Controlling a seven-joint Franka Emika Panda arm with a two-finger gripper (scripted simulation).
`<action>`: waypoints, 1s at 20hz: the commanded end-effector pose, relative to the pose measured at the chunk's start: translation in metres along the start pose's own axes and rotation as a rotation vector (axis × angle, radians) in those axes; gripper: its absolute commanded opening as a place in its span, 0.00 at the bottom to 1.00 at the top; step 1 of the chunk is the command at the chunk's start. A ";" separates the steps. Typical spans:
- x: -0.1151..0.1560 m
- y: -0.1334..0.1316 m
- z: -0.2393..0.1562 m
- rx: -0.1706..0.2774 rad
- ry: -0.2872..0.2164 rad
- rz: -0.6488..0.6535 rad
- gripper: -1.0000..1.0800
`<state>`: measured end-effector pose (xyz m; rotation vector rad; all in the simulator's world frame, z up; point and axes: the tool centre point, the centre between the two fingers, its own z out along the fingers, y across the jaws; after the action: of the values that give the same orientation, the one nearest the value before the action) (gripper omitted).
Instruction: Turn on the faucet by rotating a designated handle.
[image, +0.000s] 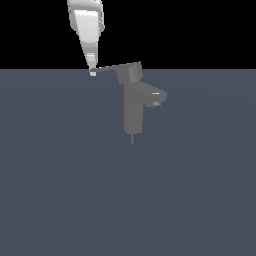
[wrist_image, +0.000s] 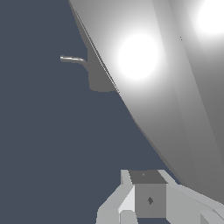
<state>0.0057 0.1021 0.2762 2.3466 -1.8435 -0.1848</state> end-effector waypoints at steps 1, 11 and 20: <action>-0.001 0.009 -0.002 -0.002 0.001 -0.001 0.00; 0.004 0.029 0.003 -0.008 -0.002 0.000 0.00; 0.026 0.055 0.001 -0.006 -0.001 0.000 0.00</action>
<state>-0.0379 0.0777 0.2821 2.3575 -1.8236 -0.1952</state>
